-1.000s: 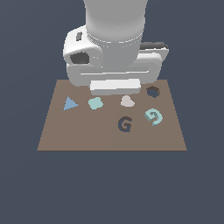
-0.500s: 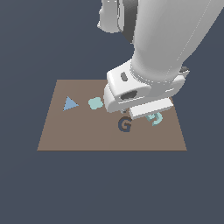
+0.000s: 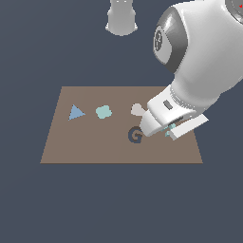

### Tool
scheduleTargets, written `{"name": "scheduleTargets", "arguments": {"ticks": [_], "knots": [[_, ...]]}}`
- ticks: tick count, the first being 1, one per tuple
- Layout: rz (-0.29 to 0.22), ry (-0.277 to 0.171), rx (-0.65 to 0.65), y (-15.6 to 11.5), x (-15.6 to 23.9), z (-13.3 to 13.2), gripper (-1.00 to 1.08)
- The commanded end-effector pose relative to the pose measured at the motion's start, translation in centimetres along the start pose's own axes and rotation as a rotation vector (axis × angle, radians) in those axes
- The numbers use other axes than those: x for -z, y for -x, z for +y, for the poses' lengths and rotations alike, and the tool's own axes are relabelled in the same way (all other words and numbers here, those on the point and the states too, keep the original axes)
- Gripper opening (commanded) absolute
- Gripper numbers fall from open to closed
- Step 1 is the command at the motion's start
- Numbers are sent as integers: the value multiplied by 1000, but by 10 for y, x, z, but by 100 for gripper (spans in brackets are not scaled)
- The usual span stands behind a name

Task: Insert a designated object into the corresponding slot on a board.

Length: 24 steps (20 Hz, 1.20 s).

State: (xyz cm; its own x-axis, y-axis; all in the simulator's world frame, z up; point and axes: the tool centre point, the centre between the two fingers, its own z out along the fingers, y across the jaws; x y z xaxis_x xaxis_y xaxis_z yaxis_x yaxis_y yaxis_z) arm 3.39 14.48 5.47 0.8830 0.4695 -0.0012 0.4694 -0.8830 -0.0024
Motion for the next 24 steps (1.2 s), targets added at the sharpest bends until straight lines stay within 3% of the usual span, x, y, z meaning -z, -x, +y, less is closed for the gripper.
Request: {"name": "scheduleTargets", "arguments": {"ticks": [1,14,15,24], "knots": [[1,2,21,-3,-4,-5,100],[1,2,25,-3,-25,-6,100],[1,2,25,-3,-25,-6,-100],[1,2,25,-3,-25,-6,-100]]}}
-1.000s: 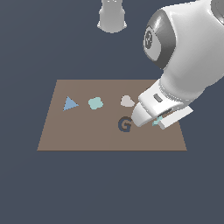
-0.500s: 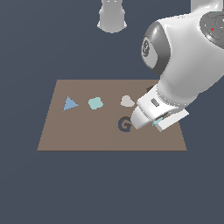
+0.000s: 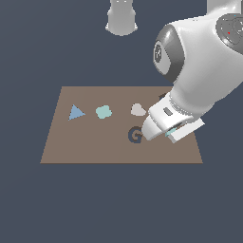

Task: Insert a designated object into the corresponding slot on a board.

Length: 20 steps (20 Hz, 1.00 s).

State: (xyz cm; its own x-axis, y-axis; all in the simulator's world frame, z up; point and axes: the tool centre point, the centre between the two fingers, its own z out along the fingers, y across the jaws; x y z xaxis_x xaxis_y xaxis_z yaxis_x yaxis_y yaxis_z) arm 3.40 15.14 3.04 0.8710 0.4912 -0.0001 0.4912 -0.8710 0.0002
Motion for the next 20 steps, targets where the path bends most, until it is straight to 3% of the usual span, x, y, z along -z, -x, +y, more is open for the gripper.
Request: {"name": "scheduleTargets", "arguments": {"ticks": [1,10,20], "knots": [[0,0,0,0,0,0,-100],[0,0,47,3,0,0,-100],[0,0,237,14,1,2,-100]]}}
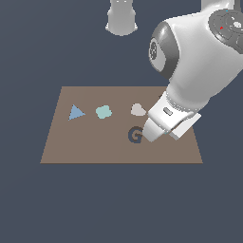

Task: Insert a designated object into the corresponding slot on a board.

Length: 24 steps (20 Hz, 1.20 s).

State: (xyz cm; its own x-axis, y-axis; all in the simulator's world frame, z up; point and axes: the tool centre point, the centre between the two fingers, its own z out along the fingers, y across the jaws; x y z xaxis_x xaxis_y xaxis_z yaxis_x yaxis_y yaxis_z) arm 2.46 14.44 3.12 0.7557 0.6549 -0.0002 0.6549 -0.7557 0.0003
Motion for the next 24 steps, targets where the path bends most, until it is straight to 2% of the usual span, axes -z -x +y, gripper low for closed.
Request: {"name": "scheduleTargets", "arguments": {"ticks": [1,7,24], "knots": [[0,0,63,4,0,0,-100],[1,1,251,14,1,3,-100],[1,2,890,44,4,26,-100]]}}
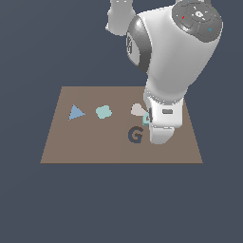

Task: Insert a designated object into the corresponding slot on a board.

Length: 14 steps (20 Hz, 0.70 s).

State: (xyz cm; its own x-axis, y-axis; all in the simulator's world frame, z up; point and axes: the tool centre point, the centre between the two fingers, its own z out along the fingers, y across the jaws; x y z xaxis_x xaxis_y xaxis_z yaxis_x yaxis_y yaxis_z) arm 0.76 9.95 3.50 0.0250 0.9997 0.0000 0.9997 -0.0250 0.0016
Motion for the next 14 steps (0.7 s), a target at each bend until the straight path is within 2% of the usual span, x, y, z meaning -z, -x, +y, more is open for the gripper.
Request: {"name": "scheduleTargets", "arguments": {"ticks": [1,14], "knots": [[0,1,95,6,1,1,-100],[0,1,568,32,3,13,-100]]}}
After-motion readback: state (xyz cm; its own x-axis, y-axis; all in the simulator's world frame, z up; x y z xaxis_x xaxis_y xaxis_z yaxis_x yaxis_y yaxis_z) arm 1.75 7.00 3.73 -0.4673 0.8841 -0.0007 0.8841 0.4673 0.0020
